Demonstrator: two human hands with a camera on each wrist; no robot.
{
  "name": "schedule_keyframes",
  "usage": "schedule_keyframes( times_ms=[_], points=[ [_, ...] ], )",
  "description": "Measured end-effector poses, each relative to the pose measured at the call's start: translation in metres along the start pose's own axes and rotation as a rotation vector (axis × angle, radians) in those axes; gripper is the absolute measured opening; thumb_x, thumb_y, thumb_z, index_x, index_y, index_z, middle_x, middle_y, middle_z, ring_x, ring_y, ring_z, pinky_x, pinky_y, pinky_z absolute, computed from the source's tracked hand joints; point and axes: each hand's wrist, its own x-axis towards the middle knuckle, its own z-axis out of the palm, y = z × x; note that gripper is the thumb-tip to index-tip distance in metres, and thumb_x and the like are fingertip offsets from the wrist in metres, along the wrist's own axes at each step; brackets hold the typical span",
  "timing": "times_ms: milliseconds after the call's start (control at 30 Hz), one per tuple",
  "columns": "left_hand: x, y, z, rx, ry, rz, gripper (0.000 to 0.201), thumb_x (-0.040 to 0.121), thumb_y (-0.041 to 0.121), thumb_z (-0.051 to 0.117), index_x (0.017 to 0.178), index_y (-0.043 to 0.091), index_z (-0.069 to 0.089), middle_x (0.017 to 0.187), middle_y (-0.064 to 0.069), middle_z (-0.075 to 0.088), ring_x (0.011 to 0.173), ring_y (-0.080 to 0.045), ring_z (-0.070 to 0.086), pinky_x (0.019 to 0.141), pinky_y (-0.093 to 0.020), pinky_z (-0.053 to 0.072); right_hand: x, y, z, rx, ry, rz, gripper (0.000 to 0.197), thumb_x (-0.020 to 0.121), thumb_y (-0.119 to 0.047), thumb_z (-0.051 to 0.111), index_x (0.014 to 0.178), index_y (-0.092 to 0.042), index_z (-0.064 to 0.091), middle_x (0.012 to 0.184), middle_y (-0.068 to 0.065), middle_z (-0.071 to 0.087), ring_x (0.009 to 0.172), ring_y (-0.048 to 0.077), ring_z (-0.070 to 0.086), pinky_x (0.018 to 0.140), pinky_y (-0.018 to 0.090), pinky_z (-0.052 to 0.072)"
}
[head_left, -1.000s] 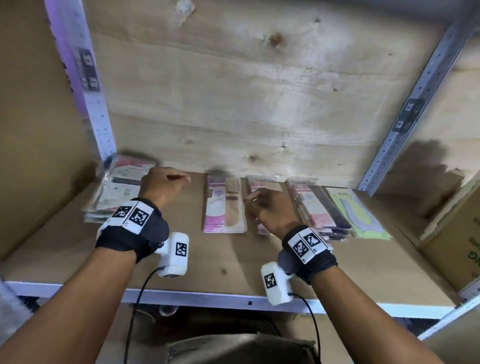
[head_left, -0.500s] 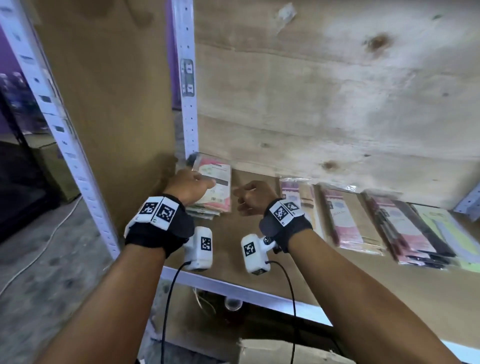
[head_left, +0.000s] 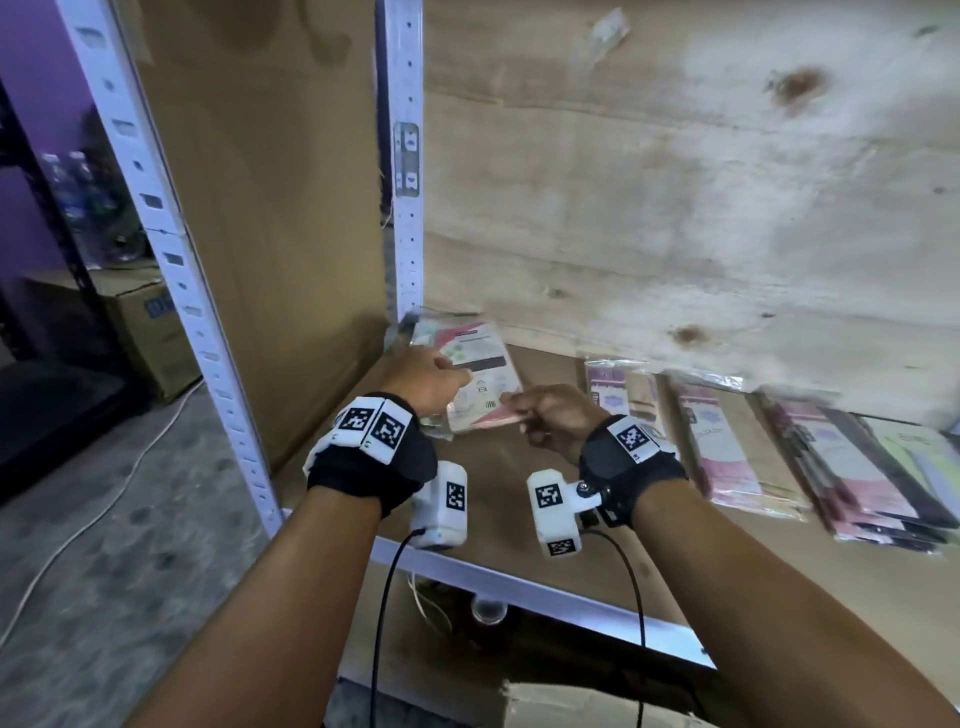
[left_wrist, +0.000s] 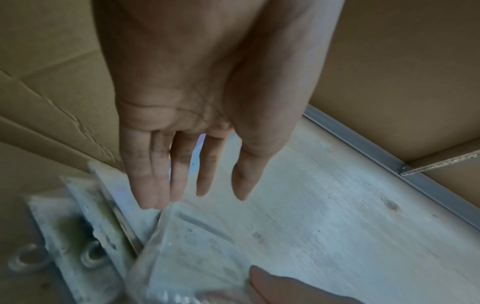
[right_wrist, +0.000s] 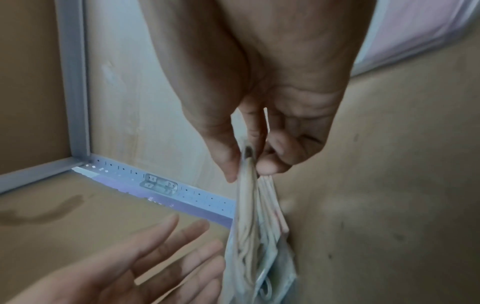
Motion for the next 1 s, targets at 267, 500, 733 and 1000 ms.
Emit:
schedule_keyframes(
  times_ms=[267, 500, 733, 1000],
  points=[
    [-0.022, 0.045, 0.026, -0.710, -0.151, -0.130, 0.037, 0.087, 0.051, 0.067, 0.106, 0.021, 0.057, 0.102, -0.006, 0.063, 0.092, -0.023, 0.070, 0.079, -0.037, 0.061, -0.048, -0.001, -0.057, -0.222, 0.095, -0.295, 0.016, 0.085, -0.013, 0.075, 0.098, -0.004, 0.073, 0.083, 0.014, 0.070, 0.060, 0.022, 0.055, 0.046, 0.022, 0.044],
    [-0.038, 0.082, 0.053, -1.189, -0.277, -0.168, 0.037, 0.087, 0.031, 0.073, 0.109, 0.008, 0.055, 0.107, -0.024, 0.066, 0.094, -0.030, 0.072, 0.066, -0.037, 0.063, -0.102, 0.001, -0.102, -0.742, 0.252, -0.797, 0.027, 0.077, -0.017, 0.082, 0.103, -0.021, 0.075, 0.093, -0.001, 0.060, 0.074, 0.007, 0.052, 0.076, 0.024, 0.045],
    [-0.046, 0.101, 0.094, -1.001, -0.210, -0.087, 0.012, 0.092, 0.000, 0.060, 0.093, 0.012, 0.057, 0.096, -0.013, 0.070, 0.095, -0.028, 0.067, 0.070, -0.032, 0.060, -0.122, 0.022, -0.163, -0.668, 0.263, -0.686, 0.028, 0.080, -0.050, 0.073, 0.106, -0.037, 0.070, 0.109, -0.006, 0.060, 0.097, -0.002, 0.056, 0.076, 0.007, 0.041],
    [-0.053, 0.123, 0.150, -0.990, -0.476, -0.087, 0.015, 0.089, 0.007, 0.067, 0.103, 0.006, 0.064, 0.107, -0.020, 0.073, 0.088, -0.025, 0.072, 0.068, -0.032, 0.063, -0.113, 0.055, -0.216, -0.167, 0.083, -0.238, 0.023, 0.088, -0.029, 0.071, 0.107, -0.017, 0.068, 0.110, 0.014, 0.073, 0.107, 0.035, 0.067, 0.096, 0.043, 0.050]
  ],
)
